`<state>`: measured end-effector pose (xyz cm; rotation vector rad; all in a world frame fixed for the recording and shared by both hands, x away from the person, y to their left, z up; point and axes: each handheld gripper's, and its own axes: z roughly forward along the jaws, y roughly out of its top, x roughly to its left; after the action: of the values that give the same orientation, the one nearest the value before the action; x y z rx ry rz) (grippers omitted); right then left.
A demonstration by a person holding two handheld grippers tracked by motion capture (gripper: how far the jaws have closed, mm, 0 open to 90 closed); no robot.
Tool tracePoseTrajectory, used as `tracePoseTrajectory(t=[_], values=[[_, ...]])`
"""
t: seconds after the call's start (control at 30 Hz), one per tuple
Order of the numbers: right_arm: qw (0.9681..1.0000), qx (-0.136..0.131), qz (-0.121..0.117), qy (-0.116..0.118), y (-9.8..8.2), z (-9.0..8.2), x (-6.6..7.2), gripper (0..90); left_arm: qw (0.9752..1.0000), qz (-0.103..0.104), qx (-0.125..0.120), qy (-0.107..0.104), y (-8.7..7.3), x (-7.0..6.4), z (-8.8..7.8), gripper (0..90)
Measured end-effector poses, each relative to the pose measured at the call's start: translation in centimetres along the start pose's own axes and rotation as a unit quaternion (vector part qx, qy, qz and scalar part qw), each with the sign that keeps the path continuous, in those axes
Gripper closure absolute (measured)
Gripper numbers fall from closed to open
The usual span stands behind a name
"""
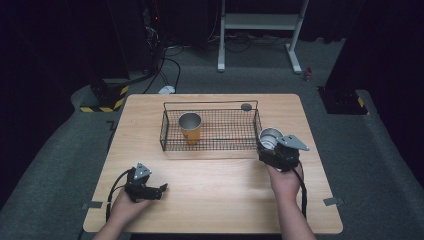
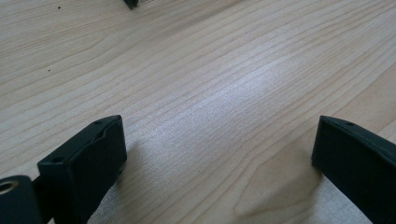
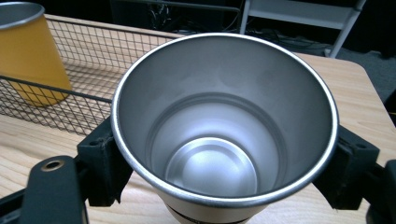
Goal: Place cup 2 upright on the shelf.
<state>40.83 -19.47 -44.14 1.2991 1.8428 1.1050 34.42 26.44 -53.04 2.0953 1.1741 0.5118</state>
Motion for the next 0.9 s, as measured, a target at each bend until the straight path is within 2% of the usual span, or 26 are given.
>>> tracePoseTrajectory(t=[0.9], values=[[0.9997, -0.014, -0.016, 0.016, 3.3, 1.3, 2.3, 18.4, 1.0000, 0.000, 0.001, -0.001, 0.0, 0.0, 0.0, 3.4]])
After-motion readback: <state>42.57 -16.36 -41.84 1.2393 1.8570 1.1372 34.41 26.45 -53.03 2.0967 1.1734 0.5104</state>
